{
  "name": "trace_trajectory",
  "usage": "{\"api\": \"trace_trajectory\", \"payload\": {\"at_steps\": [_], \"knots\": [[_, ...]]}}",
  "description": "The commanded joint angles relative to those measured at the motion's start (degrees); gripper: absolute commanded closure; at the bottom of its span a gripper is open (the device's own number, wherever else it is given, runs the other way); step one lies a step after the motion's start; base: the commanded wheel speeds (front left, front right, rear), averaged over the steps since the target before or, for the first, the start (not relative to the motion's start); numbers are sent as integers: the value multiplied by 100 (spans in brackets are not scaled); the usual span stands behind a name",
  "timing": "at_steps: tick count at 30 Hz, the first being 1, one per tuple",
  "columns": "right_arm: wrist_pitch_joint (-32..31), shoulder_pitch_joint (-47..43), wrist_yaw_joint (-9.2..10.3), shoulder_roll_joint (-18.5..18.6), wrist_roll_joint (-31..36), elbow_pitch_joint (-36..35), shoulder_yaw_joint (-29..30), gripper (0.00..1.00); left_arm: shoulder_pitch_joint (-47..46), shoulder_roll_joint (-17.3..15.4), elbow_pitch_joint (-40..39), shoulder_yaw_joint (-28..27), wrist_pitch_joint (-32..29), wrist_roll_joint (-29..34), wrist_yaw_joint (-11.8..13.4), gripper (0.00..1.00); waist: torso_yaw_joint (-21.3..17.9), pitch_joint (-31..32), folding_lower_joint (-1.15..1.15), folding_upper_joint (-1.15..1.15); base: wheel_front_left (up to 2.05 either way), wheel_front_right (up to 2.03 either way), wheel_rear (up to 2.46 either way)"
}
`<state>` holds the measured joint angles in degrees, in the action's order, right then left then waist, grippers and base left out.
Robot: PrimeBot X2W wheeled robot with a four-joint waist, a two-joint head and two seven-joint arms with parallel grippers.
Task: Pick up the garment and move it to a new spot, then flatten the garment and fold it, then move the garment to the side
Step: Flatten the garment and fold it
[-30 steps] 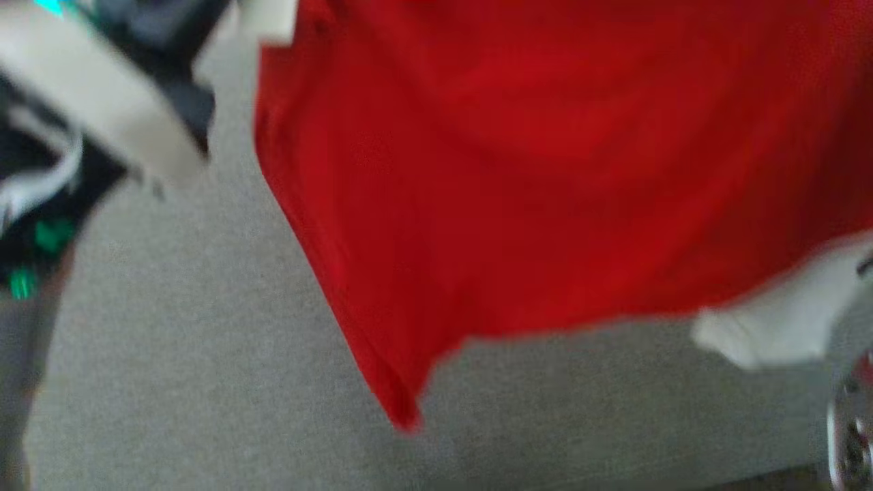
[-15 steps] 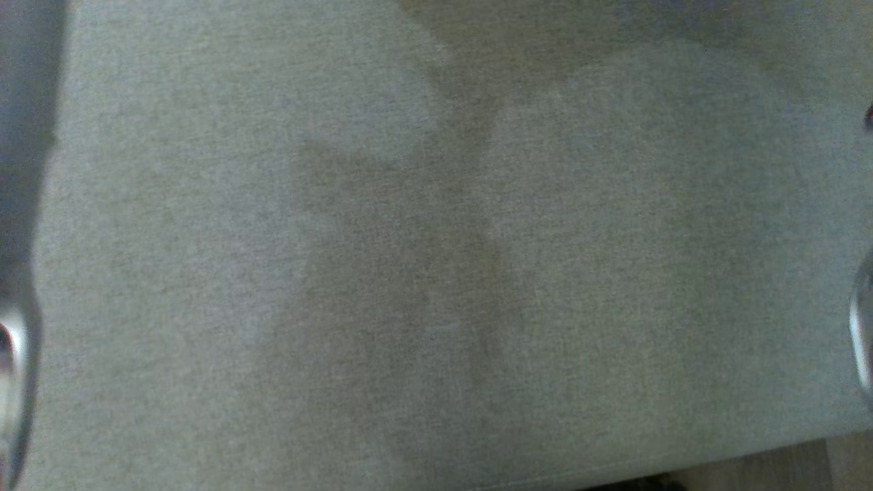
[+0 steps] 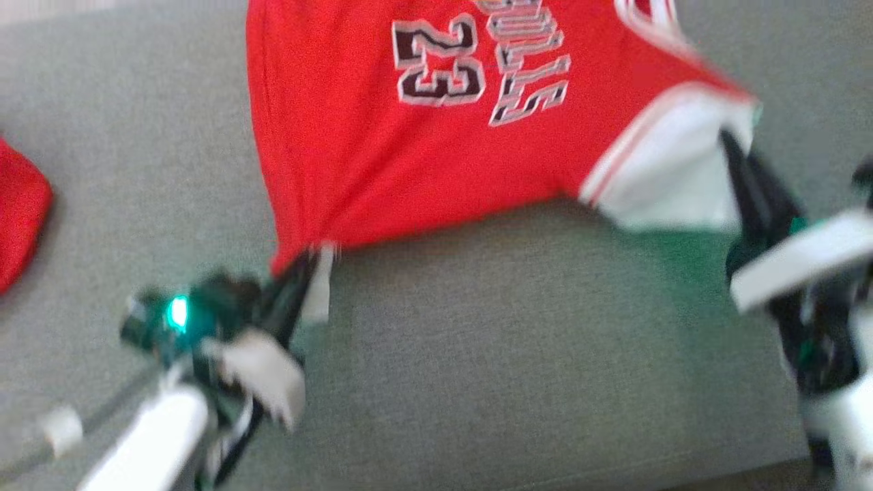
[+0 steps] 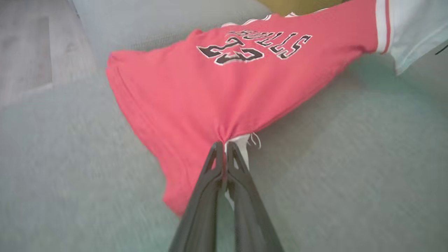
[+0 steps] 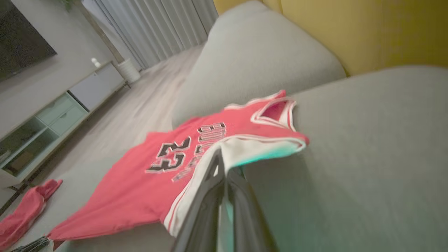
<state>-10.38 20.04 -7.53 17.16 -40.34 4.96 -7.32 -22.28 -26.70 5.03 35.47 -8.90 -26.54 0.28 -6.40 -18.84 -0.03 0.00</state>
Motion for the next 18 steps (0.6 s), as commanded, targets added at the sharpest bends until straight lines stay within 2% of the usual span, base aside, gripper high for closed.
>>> {"api": "trace_trajectory", "payload": {"at_steps": [1, 6, 9, 13, 16, 18], "knots": [[-104, -484, 4, 113, -21, -392, -50, 100, 303, -339, -516, -219, 83, -33, 231, 100, -45, 253, 3, 0, 0, 0, 0], [-581, -2020, 4, 191, 208, -907, 25, 100, 1741, -575, -1543, -142, -14, -127, 862, 100, -53, 452, 3, 0, 0, 0, 0], [-872, -2823, 4, 35, 307, -1304, 295, 100, 2518, -687, -2264, 5, -163, -249, 1107, 100, -66, 465, 3, 0, 0, 0, 0], [-1219, -3332, 4, -169, 339, -1742, 534, 100, 2992, -778, -2876, 81, -366, -484, 1220, 100, -71, 398, 3, 0, 0, 0, 0], [-1662, -3314, 4, -292, 323, -2058, 685, 100, 2929, -1026, -3154, 62, -694, -624, 1083, 100, -106, 276, 3, 0, 0, 0, 0], [-2025, -3039, 4, -361, 218, -2148, 764, 100, 2642, -1137, -3225, -8, -954, -789, 897, 100, -129, 178, 3, 0, 0, 0, 0]]}}
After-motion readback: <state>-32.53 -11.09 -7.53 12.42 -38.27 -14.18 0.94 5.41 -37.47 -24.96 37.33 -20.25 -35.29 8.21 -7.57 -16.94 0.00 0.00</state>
